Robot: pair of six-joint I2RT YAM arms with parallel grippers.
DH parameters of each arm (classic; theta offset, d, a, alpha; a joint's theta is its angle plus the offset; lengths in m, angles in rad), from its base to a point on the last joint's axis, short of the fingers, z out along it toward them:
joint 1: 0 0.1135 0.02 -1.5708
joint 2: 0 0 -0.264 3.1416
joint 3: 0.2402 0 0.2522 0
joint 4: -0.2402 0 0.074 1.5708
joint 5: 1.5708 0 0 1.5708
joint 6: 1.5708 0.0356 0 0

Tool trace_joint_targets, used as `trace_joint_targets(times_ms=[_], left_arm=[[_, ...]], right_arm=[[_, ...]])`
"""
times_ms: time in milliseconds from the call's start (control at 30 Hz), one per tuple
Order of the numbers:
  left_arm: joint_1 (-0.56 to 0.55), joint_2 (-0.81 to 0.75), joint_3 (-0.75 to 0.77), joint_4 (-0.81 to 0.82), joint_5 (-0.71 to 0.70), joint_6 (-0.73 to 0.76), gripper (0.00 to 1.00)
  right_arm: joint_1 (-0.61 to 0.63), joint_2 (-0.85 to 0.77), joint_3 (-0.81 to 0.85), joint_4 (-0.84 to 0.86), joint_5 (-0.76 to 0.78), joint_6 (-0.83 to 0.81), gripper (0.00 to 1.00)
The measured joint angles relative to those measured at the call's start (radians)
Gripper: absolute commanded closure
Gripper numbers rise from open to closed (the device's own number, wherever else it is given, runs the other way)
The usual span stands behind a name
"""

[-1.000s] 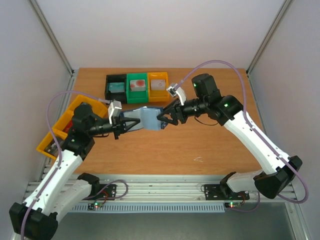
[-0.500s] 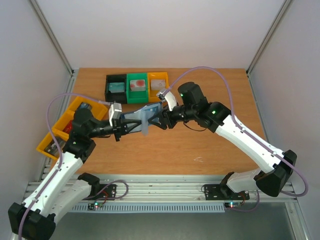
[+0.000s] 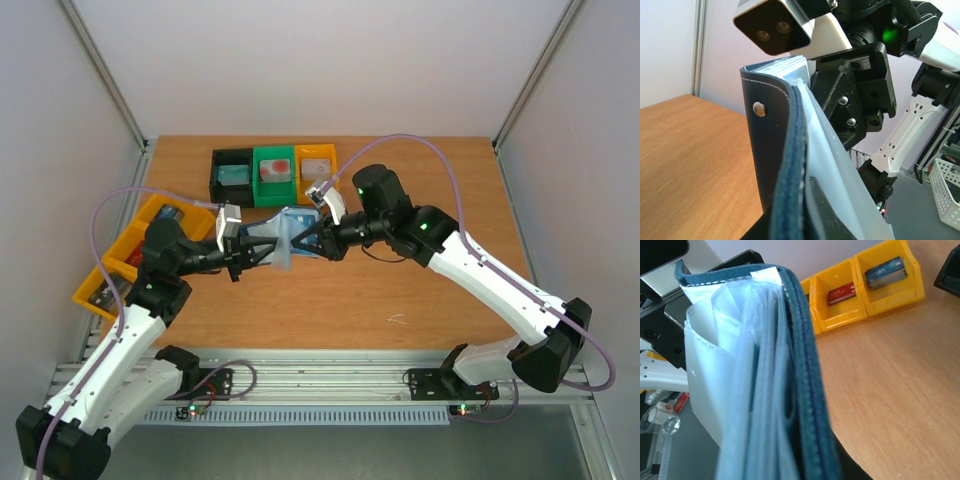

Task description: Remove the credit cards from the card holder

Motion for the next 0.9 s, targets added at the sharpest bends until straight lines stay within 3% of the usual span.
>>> trace_joint_targets(times_ms=[67,167,233,400,500,567,633,833,900], left_arm=[[0.0,0.0,0.0,-0.002,0.0,0.001,0.86],[-0.002,0.0,0.0,-0.001,0.007,0.018,0.45],[-0.009,0.0,0.002,-0.015,0.016,0.043,0.28],[-0.015,-0.002,0.008,-0.117,0.003,0.1,0.07],[-0.015,-0.002,0.008,-0.132,-0.008,0.104,0.03],[-0.015,0.003,0.009,-0.133,-0.01,0.097,0.04],[-0.016,0.011,0.009,-0.134,-0.015,0.096,0.16],[-0.018,0.02,0.012,-0.144,-0.036,0.12,0.97],[-0.021,0.016,0.013,-0.158,-0.056,0.136,1.0]], right_arm=[[0.0,-0.001,-0.003,0.002,0.0,0.002,0.99],[0.002,-0.004,-0.004,0.0,0.015,0.01,0.99],[0.003,-0.005,-0.004,0.0,0.032,0.013,0.99],[0.016,-0.013,-0.003,-0.015,0.091,0.016,0.99],[0.023,-0.013,0.003,-0.039,0.123,0.015,0.99],[0.037,-0.013,0.01,-0.053,0.143,0.012,0.99],[0.055,-0.012,0.022,-0.064,0.158,0.008,0.99],[0.075,-0.012,0.042,-0.064,0.188,-0.015,0.99],[0.071,-0.014,0.041,-0.066,0.196,-0.019,0.95]])
